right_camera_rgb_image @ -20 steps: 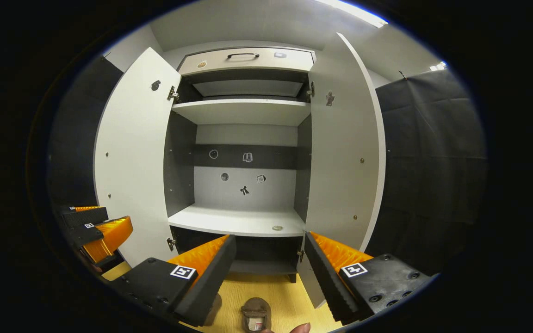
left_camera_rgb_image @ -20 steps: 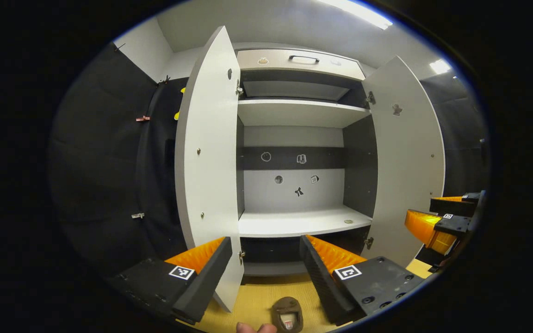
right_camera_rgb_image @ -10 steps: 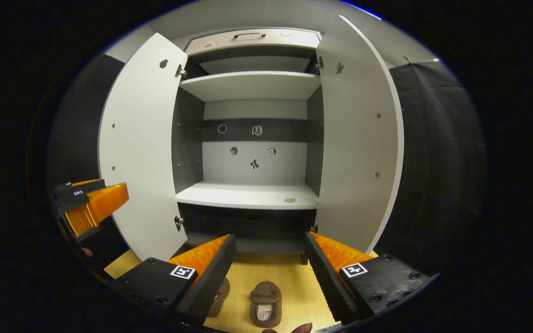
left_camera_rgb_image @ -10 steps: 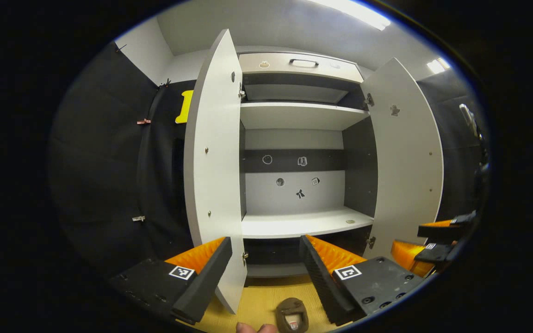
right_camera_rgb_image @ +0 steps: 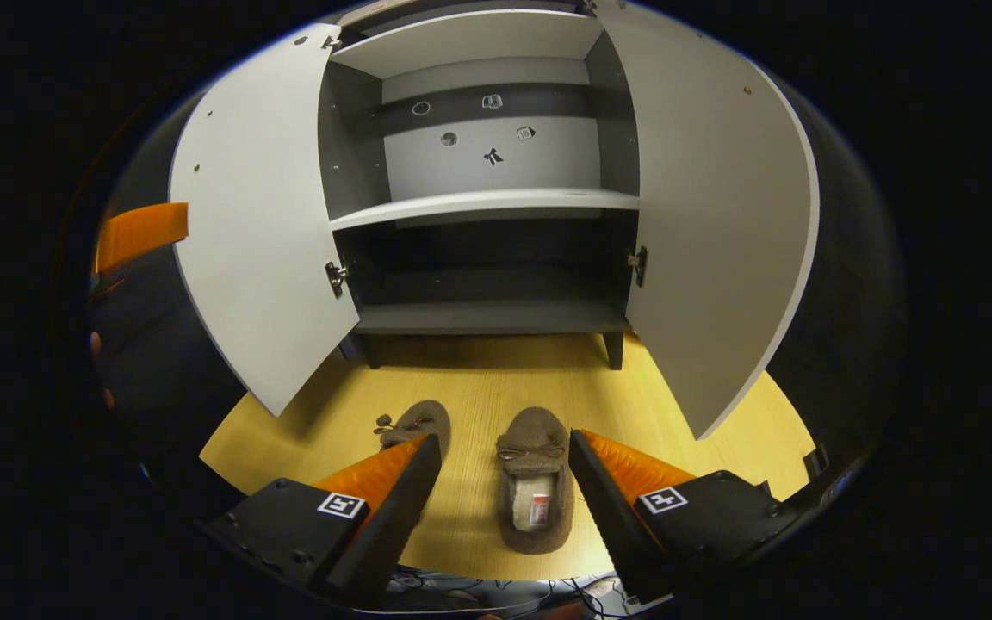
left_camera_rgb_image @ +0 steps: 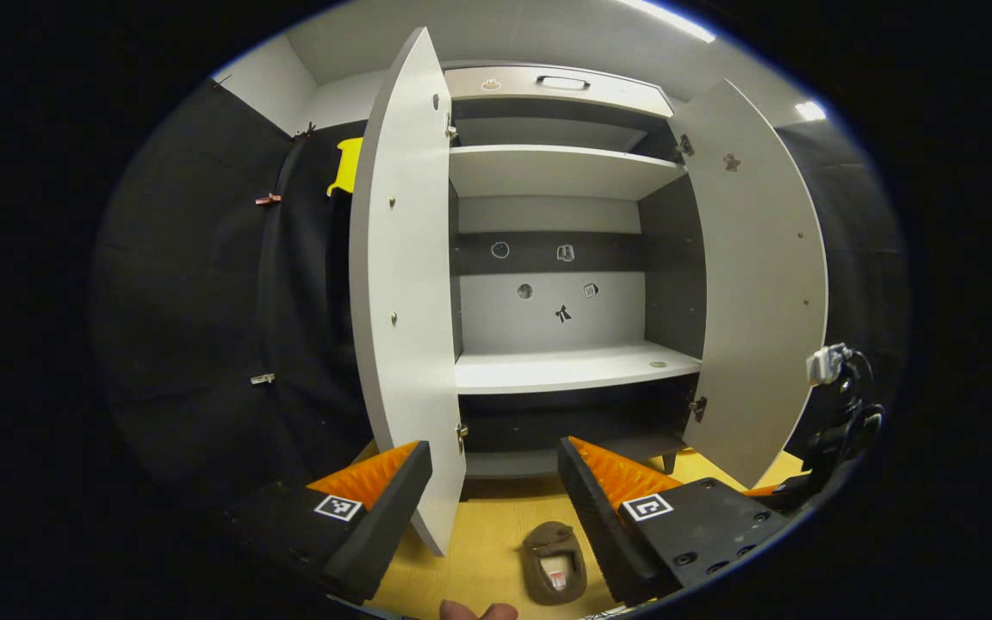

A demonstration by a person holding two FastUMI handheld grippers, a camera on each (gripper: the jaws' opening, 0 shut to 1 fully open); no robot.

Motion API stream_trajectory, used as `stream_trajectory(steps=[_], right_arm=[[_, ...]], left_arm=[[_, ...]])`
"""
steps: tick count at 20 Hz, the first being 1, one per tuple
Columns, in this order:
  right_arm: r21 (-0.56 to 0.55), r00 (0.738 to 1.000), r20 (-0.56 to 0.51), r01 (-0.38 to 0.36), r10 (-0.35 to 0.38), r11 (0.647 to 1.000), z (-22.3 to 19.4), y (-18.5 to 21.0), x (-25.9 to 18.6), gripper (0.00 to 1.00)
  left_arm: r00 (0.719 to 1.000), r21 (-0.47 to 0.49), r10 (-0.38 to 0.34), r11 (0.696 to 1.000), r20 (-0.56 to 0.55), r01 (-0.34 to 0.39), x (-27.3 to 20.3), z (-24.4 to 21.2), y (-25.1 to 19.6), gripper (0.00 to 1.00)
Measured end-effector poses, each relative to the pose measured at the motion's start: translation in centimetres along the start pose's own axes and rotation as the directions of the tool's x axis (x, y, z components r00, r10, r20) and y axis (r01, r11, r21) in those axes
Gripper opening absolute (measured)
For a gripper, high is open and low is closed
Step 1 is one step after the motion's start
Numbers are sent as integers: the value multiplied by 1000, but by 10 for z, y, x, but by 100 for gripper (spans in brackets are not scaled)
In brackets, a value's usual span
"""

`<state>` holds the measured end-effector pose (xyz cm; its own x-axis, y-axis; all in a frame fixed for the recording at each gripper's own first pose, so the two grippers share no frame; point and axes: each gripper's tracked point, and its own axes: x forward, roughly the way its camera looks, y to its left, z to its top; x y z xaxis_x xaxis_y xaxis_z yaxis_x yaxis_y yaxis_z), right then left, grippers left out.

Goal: Grab one shoe with the right hand and put it into the shoe cabinet, grab the other shoe with the left hand and put it into the shoe cabinet; then close the right door with the right hand and the left door with the left hand.

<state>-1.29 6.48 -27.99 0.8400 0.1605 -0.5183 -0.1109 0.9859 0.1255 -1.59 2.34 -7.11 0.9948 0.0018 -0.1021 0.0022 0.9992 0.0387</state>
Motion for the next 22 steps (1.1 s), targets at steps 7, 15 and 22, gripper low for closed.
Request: stream_trajectory(steps=[7,15,22], right_arm=[[69,984,-180,6,7,998,-73,6,52,99],[78,977,-211,53,-35,996,-109,-1,121,81],[79,985,-139,116,-104,990,-98,-17,150,15]], left_arm=[[999,8,18,1000,-41,-18,-4,-21,11,94],[997,24,32,999,-71,-31,-4,-33,20,94],[995,11,39,999,-93,-39,-4,-40,22,94]])
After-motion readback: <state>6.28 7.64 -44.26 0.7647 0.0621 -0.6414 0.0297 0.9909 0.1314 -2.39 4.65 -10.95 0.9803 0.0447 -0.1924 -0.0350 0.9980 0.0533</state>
